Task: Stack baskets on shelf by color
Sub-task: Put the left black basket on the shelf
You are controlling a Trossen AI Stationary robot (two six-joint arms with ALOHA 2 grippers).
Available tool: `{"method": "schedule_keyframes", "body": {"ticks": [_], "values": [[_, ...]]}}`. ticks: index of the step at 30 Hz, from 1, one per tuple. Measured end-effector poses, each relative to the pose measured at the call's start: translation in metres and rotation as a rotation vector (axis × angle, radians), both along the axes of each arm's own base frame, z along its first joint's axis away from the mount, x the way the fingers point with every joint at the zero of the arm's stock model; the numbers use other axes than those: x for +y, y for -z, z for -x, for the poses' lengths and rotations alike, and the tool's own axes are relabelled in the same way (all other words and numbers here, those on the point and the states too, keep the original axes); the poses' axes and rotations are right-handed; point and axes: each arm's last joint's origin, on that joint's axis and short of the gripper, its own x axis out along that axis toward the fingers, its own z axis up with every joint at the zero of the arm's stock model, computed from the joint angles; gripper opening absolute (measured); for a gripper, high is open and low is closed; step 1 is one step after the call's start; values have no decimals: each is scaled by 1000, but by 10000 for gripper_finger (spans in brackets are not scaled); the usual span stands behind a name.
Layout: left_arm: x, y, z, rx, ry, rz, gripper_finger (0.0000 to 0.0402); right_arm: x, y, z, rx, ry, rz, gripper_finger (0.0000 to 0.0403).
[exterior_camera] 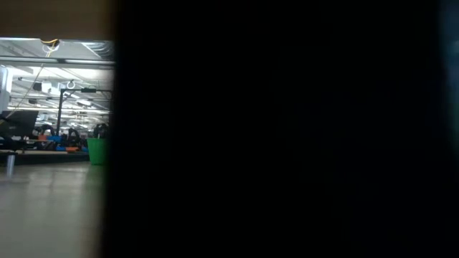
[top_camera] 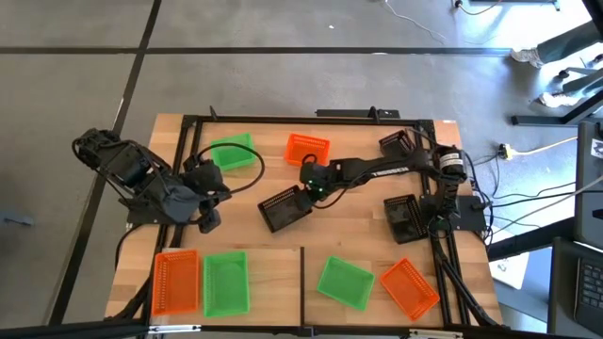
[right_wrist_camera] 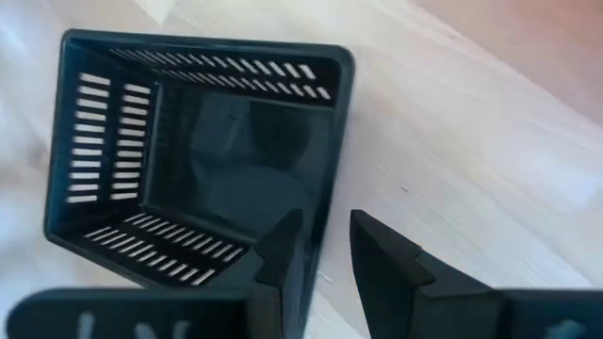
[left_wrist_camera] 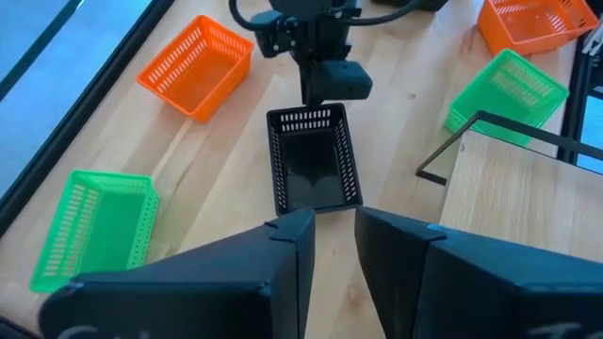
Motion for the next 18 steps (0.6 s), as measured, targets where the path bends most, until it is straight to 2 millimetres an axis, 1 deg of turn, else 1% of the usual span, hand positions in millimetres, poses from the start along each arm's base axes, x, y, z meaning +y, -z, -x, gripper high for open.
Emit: {"method": "schedule_keyframes", "body": {"ticks": [6, 10, 13, 16, 18], "values": [[0, 0, 0, 0, 0, 0, 72, 0, 10, -3, 17, -7, -7, 87], [0, 0, 0, 0, 0, 0, 69, 0, 21, -5, 34, -34, 8, 87], [0, 0, 0, 0, 0, 0, 70, 0, 25, -8, 26, -53, 23, 86], [0, 0, 0, 0, 1, 0, 72, -1, 25, -9, 15, -65, 32, 65], [0, 0, 0, 1, 1, 0, 72, -1, 23, -9, 6, -88, 48, 30]]}}
